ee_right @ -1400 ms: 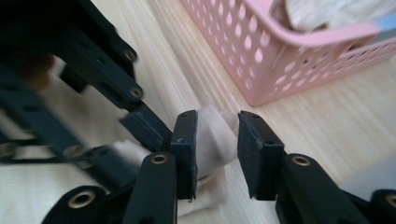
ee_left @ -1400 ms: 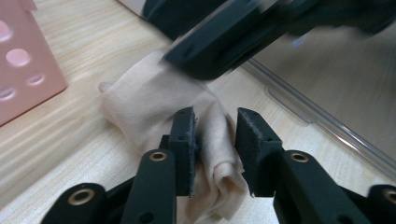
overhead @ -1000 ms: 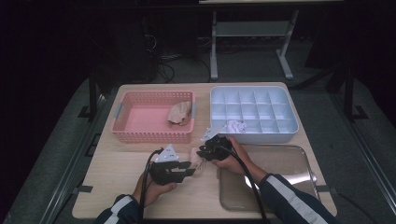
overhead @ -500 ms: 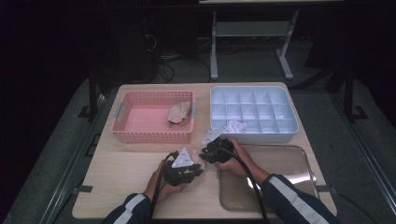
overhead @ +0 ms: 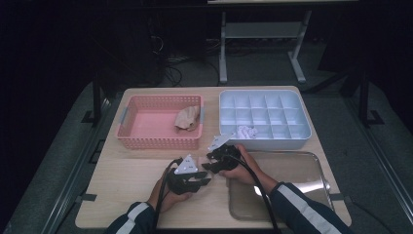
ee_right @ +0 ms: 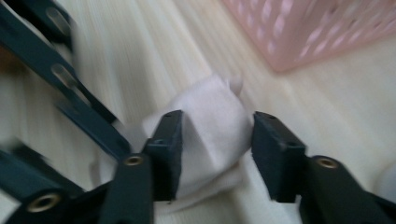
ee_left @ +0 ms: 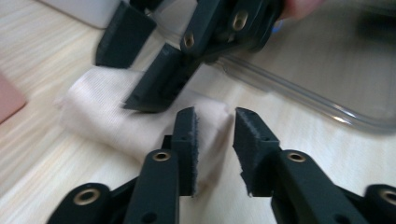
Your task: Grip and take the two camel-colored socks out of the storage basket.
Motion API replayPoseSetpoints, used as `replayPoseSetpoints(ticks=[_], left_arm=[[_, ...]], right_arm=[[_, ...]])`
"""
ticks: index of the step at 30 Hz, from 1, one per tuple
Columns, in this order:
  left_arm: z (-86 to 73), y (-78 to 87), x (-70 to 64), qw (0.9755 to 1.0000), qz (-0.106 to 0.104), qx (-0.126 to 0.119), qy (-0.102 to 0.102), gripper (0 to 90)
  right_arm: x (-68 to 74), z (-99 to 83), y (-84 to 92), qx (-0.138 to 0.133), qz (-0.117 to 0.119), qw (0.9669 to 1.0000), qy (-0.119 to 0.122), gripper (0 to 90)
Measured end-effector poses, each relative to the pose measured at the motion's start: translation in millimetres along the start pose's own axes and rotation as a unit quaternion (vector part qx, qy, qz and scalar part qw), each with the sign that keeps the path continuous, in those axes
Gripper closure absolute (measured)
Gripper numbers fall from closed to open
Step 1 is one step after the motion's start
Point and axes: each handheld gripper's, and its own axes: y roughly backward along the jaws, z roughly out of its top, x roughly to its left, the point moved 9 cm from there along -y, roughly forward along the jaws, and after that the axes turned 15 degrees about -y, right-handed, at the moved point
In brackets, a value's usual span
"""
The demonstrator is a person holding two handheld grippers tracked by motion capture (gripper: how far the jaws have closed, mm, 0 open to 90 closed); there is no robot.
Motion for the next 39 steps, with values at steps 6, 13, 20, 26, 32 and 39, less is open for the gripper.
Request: replayPoseSetpoints(ticks=[6,13,20,26,32,39], left_arm=[[-22.0,42.5,-8.5,0.9992,-0.003,0.036,-0.019,57.6],[-71.6,72.9,0.6,0.9956,0.031,0.088,0.01,47.2],[-88.5,77.4,18.1,0.9929,0.056,0.089,0.056,34.9],[-94.0,76.9,31.6,0.9907,0.091,0.085,0.054,31.1],[-95.5,74.1,39.5,0.9911,0.101,0.064,0.058,25.8],[-96.5,70.9,43.5,0.9912,0.105,0.057,0.058,17.9]], right_arm=[[-3.4,-5.8,-4.3,0.02,0.026,0.9986,-0.04,36.4],[4.8,-9.2,-4.0,0.041,0.041,0.9982,-0.017,32.4],[4.3,-13.4,-8.9,0.056,0.079,0.9943,-0.045,40.8],[18.2,-17.7,-8.7,0.078,0.133,0.9873,-0.037,61.0],[21.7,-17.4,-8.0,0.077,0.138,0.9871,-0.027,69.0],[24.4,-17.2,-2.8,0.064,0.12,0.9907,-0.008,71.4]])
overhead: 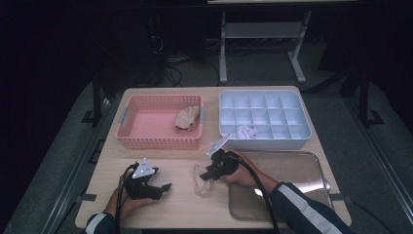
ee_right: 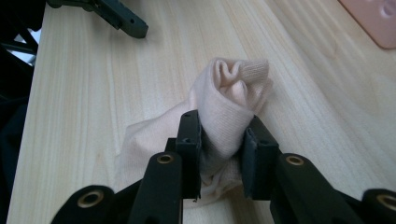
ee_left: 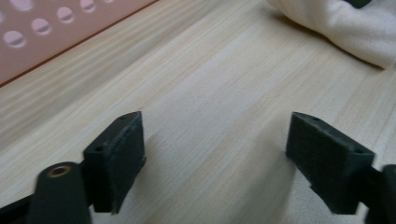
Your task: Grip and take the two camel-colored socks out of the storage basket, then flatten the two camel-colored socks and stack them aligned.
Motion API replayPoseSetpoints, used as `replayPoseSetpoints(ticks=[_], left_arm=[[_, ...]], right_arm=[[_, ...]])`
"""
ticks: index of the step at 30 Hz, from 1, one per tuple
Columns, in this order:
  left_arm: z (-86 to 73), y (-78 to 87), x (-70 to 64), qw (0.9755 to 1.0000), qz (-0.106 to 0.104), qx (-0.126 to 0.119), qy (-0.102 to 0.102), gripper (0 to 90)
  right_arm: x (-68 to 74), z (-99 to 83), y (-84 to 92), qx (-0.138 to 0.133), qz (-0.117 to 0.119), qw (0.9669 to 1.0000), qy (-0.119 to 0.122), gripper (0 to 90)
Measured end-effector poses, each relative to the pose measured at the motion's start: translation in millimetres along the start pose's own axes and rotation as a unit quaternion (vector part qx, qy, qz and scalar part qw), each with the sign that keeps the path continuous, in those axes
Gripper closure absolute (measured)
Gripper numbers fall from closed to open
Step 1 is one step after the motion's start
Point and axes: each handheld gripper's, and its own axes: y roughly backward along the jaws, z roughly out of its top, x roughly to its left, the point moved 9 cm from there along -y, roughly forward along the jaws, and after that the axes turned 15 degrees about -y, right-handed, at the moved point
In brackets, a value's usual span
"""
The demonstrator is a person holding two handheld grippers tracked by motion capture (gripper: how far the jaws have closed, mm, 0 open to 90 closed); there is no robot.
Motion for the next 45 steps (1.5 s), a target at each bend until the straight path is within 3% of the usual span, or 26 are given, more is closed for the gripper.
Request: replayPoseSetpoints(ticks=[13,25,33,45], left_arm=[[0.1,-0.4,-0.7,1.0,0.001,0.002,-0.001,14.9],[1.0,-1.2,-0.9,1.0,-0.002,0.0,-0.002,14.9],[2.3,-2.8,0.3,1.0,-0.003,-0.001,-0.004,14.8],[2.9,-3.5,0.6,1.0,-0.002,0.001,-0.004,14.8]], right_arm=[[9.7,5.0,20.4,-0.031,-0.02,0.9988,0.031,71.7],[10.5,11.1,52.0,-0.063,-0.035,0.9962,0.048,71.7],[9.2,13.6,69.5,-0.083,-0.04,0.9949,0.043,71.6],[1.4,20.0,109.3,-0.126,-0.062,0.9895,0.036,71.6]])
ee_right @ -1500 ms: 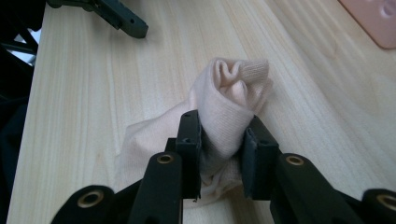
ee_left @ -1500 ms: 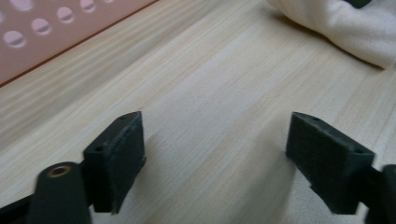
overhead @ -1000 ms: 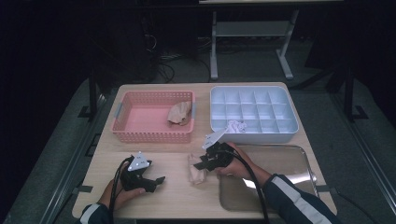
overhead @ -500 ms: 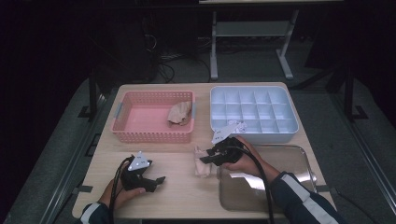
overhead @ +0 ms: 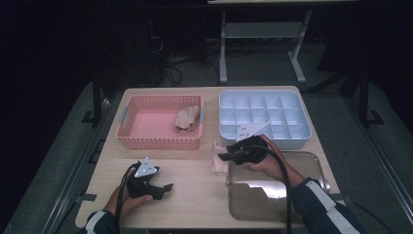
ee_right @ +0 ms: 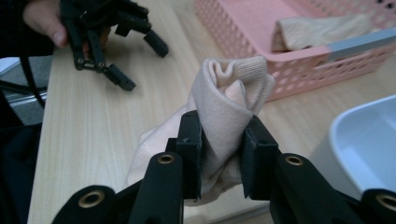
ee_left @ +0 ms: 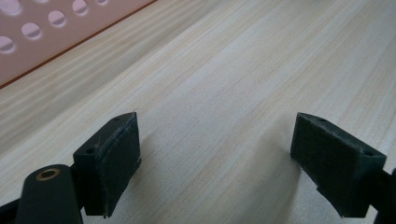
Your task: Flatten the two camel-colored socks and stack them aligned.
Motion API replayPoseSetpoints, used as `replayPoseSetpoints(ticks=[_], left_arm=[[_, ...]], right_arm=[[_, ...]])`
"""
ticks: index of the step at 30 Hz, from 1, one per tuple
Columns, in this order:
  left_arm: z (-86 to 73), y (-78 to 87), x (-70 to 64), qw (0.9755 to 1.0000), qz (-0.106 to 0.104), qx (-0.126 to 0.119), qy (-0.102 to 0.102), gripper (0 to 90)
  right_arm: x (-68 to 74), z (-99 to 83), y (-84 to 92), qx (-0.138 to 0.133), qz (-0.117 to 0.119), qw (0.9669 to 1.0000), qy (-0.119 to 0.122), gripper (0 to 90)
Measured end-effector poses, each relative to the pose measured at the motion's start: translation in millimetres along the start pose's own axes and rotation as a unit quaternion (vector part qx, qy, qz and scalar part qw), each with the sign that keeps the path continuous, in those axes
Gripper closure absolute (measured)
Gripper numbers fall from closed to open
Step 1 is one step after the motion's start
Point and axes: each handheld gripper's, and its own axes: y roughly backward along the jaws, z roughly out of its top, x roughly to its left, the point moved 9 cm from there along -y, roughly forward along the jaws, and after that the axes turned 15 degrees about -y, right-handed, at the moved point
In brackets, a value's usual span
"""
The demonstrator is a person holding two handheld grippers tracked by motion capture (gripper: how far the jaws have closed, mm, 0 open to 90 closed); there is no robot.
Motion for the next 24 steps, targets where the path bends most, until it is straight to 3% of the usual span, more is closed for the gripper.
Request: replayPoseSetpoints(ticks=[10,15,18,24], left_arm=[[1.8,-2.5,1.2,1.0,0.003,-0.002,0.005,14.8],[1.9,-2.8,1.9,1.0,0.006,-0.001,0.007,14.8],[2.0,-2.7,1.8,1.0,0.005,-0.001,0.007,14.8],[1.5,-2.4,2.1,1.0,0.006,0.001,0.005,14.8]], right_arm=[[-24.0,12.5,42.4,-0.041,-0.042,0.9981,-0.018,71.6],[-47.5,20.1,69.5,-0.066,-0.073,0.9946,-0.031,71.6],[-62.8,21.6,84.3,-0.068,-0.1,0.992,-0.036,71.6],[-84.6,22.1,104.7,-0.072,-0.132,0.9874,-0.048,71.6]])
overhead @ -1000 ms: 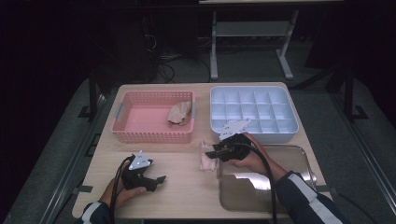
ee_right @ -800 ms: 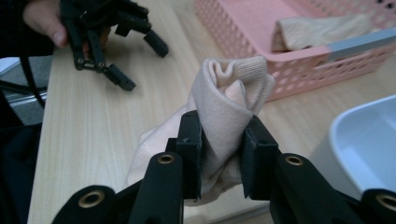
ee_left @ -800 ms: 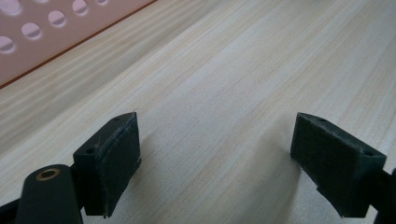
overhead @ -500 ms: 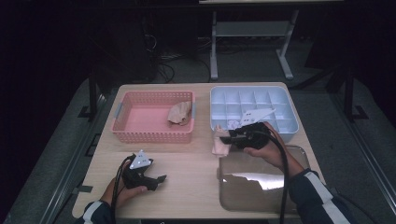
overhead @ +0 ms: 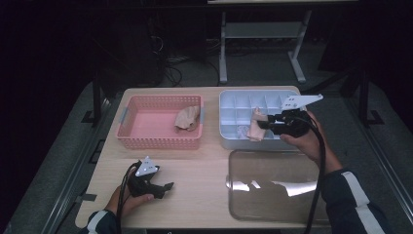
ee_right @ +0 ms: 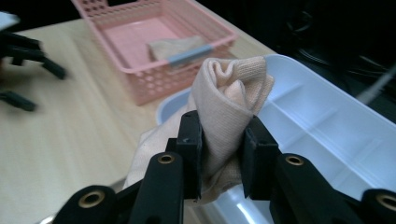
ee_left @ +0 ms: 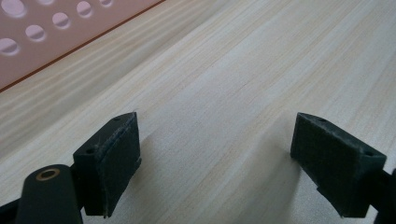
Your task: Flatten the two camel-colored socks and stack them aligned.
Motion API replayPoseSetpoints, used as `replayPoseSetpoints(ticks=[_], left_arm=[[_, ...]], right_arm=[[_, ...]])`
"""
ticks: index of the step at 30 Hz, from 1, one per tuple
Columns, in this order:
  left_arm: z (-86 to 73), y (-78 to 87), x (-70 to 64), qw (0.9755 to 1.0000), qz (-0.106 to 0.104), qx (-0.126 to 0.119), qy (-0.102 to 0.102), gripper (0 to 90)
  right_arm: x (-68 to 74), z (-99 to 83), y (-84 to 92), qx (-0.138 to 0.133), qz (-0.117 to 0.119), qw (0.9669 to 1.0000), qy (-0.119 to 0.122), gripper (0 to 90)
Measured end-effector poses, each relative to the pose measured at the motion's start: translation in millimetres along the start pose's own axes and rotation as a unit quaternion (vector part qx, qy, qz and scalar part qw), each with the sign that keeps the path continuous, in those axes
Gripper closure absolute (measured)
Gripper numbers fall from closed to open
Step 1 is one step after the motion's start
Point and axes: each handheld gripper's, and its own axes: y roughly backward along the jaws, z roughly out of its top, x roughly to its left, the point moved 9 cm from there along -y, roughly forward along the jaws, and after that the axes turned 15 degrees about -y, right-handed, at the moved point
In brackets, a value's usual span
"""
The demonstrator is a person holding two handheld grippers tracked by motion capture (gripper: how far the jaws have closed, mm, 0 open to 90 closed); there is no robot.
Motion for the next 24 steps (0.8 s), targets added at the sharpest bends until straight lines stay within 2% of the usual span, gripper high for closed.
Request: replayPoseSetpoints(ticks=[7,9,11,13,16,18,21,24], left_arm=[[0.0,-0.1,-0.6,1.0,0.0,-0.001,0.004,14.8],[-0.3,0.2,0.1,1.0,0.001,0.001,0.0,14.8],[-0.3,0.2,0.2,1.0,0.001,0.001,0.0,14.8],[-0.2,0.1,-0.3,1.0,0.0,0.0,0.002,14.8],[-0.2,0.1,-0.5,1.0,0.0,0.0,0.003,14.8],[-0.3,0.1,-0.4,1.0,0.001,0.0,0.002,14.8],[-0.2,0.1,-0.4,1.0,0.0,0.0,0.003,14.8],[-0.3,0.1,-0.5,1.0,0.0,0.0,0.003,14.8]], right_arm=[[-38.3,-4.3,0.2,0.01,-0.064,0.9979,-0.007,71.6],[-45.4,-7.9,-3.6,0.018,-0.073,0.9971,-0.013,71.6],[-52.9,-11.4,-8.2,0.027,-0.093,0.9953,-0.004,71.6],[-58.3,-14.9,-13.9,0.031,-0.102,0.9943,-0.007,71.6],[-69.5,-22.3,-23.0,0.048,-0.126,0.9909,-0.005,71.6],[-73.6,-27.0,-28.9,0.053,-0.129,0.9901,-0.013,71.6],[-75.1,-32.2,-36.9,0.063,-0.147,0.9871,0.003,71.5],[-72.7,-36.7,-44.4,0.076,-0.154,0.985,0.016,71.4]])
